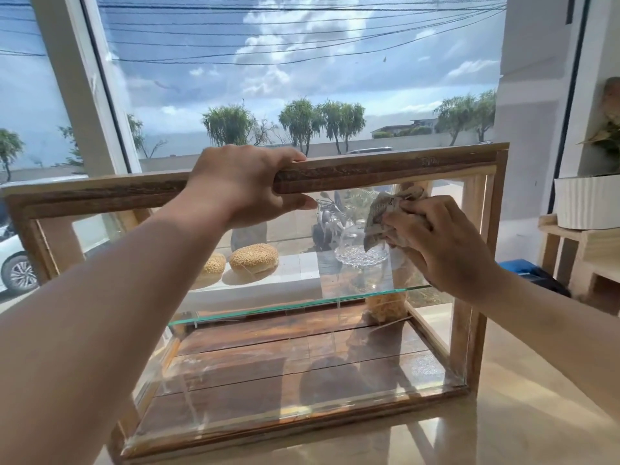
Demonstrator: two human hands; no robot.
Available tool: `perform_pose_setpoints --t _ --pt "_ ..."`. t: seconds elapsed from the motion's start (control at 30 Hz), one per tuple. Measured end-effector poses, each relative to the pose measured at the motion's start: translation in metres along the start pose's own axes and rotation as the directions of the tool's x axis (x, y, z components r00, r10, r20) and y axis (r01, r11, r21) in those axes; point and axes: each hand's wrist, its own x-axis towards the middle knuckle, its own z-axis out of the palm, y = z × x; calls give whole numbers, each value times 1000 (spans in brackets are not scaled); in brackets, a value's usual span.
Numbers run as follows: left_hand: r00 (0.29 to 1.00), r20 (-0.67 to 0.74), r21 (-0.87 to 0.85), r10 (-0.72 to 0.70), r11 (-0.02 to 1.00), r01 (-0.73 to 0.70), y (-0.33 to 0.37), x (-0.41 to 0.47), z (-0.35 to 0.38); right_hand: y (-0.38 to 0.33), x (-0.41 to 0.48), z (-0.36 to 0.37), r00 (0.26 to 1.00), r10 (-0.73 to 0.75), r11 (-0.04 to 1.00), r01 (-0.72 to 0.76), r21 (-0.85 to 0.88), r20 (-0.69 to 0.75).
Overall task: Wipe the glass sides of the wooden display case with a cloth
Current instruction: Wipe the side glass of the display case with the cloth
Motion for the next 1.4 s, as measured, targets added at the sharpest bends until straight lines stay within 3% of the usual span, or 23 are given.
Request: perform_pose_setpoints --t 0.17,0.3,0.43,0.6,0.7,0.83,0.97,1.07,1.17,1.23,1.4 --pt "1000 8 9 -15 1000 14 1 1 0 -36 25 14 983 148 989 -145 34 -112" --pt "999 17 -16 -41 999 41 2 0 -1 -64 36 26 994 63 998 -60 25 -91" --pt "998 24 -32 -53 998 54 4 -1 -3 -37 18 11 998 -67 998 67 -14 -12" --pt "997 46 -58 -65 996 67 5 -1 -5 -33 17 5 987 153 988 -151 35 -59" --pt "996 52 -73 -69 995 73 5 -1 -7 -58 38 14 972 206 978 -200 59 -111" --pt "997 43 -57 -67 996 69 6 -1 -7 -79 53 22 993 96 995 -94 28 -68" --pt "997 43 -60 -59 996 62 5 -1 -6 -58 29 13 998 -65 998 65 -16 -12" --pt "998 35 -48 -59 997 60 4 0 -5 -40 2 2 995 102 994 -102 26 13" --pt "998 27 -45 -54 997 55 3 0 -3 -50 -8 6 933 360 932 -359 57 -8" --pt "999 23 -34 -48 998 49 4 0 -3 -63 -3 13 887 460 886 -455 90 -36" --pt "999 19 -34 -49 998 50 5 -1 -2 -91 41 28 845 506 861 -481 165 -172"
